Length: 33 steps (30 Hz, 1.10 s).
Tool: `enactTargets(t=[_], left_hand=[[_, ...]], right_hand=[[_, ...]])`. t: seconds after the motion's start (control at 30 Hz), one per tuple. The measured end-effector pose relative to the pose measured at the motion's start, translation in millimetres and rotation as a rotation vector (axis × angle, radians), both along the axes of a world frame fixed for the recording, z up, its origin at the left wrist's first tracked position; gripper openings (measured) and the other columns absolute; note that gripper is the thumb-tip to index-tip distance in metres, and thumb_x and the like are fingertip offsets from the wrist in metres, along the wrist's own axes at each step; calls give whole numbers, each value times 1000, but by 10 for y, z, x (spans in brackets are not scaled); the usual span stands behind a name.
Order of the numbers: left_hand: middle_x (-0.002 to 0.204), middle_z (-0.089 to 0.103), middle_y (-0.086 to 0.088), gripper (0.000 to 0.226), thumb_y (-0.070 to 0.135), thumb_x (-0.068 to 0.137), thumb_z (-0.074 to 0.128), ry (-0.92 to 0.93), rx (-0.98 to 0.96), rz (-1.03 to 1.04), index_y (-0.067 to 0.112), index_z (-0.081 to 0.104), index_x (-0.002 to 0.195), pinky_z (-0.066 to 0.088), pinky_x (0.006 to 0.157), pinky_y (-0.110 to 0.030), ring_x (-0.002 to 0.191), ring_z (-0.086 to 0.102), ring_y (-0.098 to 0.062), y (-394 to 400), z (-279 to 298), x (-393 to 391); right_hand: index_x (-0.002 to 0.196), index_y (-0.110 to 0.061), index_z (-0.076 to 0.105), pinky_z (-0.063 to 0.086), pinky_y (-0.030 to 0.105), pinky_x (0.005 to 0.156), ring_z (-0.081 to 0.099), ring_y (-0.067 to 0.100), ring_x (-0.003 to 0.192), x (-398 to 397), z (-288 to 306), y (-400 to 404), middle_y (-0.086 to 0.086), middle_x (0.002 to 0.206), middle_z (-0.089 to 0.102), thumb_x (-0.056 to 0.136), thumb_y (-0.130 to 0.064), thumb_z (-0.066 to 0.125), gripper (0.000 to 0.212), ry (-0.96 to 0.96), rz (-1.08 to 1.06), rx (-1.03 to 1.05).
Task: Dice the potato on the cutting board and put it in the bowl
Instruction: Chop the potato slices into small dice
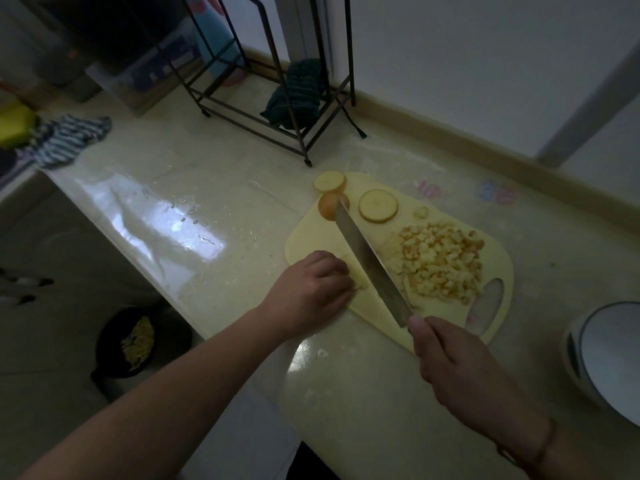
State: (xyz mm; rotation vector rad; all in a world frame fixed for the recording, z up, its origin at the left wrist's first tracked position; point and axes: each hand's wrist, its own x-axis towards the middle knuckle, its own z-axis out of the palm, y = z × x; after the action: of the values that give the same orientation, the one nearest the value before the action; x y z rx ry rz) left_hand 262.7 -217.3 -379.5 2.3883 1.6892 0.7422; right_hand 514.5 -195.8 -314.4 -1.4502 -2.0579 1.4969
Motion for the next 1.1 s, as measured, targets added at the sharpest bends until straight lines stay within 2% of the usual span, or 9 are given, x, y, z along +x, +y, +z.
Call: enactTargets(t=[0.2, 0.3, 0.43, 0.53, 0.67, 0.8, 0.9, 1.0, 1.1], left_hand=[[96, 69, -7, 19, 27, 89, 66, 17, -24, 41, 12, 77, 92, 55, 65, -37, 88, 64, -30, 33, 28, 42], [96, 69, -7, 25, 31, 89, 61, 29, -43, 47, 13, 78, 95, 55, 66, -35, 88, 64, -30, 42, 53, 54], [94, 68, -9, 26, 29, 91, 60, 51, -20, 38, 11, 78, 94, 52, 73, -35, 90, 63, -31, 55, 58, 57], [95, 68, -10, 25, 28, 91, 62, 28, -39, 42, 9, 77, 93, 53, 72, -36, 90, 63, -30, 61, 34, 60], [96, 68, -8, 25, 30, 91, 62, 21, -43, 36, 10, 78, 93, 55, 70, -36, 90, 64, -29, 59, 38, 47], [95, 69, -9, 24, 29, 93, 62, 26, -27, 24, 10, 78, 93, 55, 69, -37, 89, 65, -30, 64, 34, 35], [95, 69, -11, 23, 26, 94, 63, 14, -21, 7, 8, 77, 93, 54, 71, -38, 88, 64, -31, 74, 13, 35], [95, 69, -11, 20, 24, 92, 65, 3, -14, 10, 9, 78, 93, 52, 72, -36, 84, 64, -31, 75, 0, 27], [94, 70, -9, 17, 23, 89, 68, -9, -2, 13, 11, 79, 94, 48, 74, -31, 80, 62, -27, 71, -9, 25]], right_hand=[[64, -19, 46, 38, 24, 59, 53, 10, 58, -72, -28, -81, -3, 55, 54, 83, -64, 29, 51, -27, 37, 65], [64, -21, 46, 39, 21, 59, 55, 8, 62, -40, -34, -136, -16, 63, 59, 84, -63, 29, 50, -40, 44, 88], [66, -21, 44, 37, 28, 58, 55, 10, 62, 67, -27, -224, -11, 66, 59, 82, -67, 26, 53, -80, 44, 102], [66, -20, 45, 40, 23, 62, 56, 7, 64, 111, -8, -265, -15, 70, 61, 81, -66, 27, 52, -84, 24, 62], [65, -21, 44, 40, 25, 61, 57, 10, 64, 116, -1, -270, -12, 70, 62, 82, -66, 29, 50, -76, 12, 44], [68, -27, 46, 41, 25, 62, 57, 8, 64, 121, -19, -280, -13, 68, 62, 83, -74, 24, 54, -81, -1, 48], [65, -23, 43, 39, 27, 61, 56, 8, 64, 117, -18, -276, -14, 71, 61, 81, -70, 22, 54, -102, 5, 40], [68, -23, 43, 37, 28, 61, 53, 10, 62, 63, 3, -247, -2, 60, 56, 77, -68, 17, 53, -120, 37, 46], [71, -24, 43, 32, 27, 61, 50, 10, 62, -88, 0, -177, -5, 62, 53, 80, -66, 13, 52, -146, 72, 99]])
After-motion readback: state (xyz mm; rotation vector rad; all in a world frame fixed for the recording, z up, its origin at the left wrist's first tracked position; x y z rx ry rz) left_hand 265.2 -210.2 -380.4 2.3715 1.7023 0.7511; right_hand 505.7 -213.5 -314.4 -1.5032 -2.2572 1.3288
